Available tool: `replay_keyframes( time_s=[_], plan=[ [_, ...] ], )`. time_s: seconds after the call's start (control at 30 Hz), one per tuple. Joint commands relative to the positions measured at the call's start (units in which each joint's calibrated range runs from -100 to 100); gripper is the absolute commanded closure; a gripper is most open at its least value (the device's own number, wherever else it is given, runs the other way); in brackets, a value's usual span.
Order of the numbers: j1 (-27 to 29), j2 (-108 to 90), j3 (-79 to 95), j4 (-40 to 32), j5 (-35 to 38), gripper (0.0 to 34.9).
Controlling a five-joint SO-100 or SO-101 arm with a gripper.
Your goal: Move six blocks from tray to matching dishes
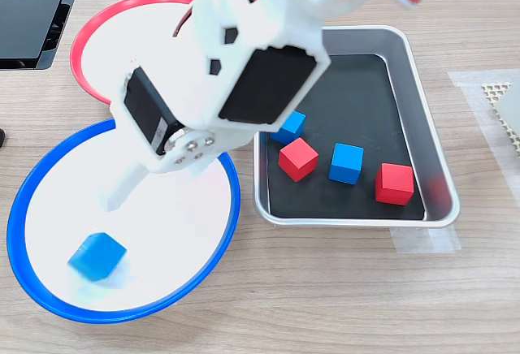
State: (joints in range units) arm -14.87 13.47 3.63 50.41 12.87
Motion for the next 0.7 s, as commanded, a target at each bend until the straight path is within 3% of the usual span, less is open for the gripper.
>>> replay_keyframes(
  time_s=[0.0,0.1,0.27,0.43,0.67],
  plan=[
    [2.0,-9.6,1.6,8.7,2.2,26.5],
    [4.1,-17.0,6.9,16.2,4.2,33.9],
    [9.7,-27.6,21.0,21.4,8.0,34.3],
    [12.3,-29.4,31.6,15.6,10.5,22.9],
    [10.5,-26.7,33.8,10.2,11.0,17.6]
  ],
)
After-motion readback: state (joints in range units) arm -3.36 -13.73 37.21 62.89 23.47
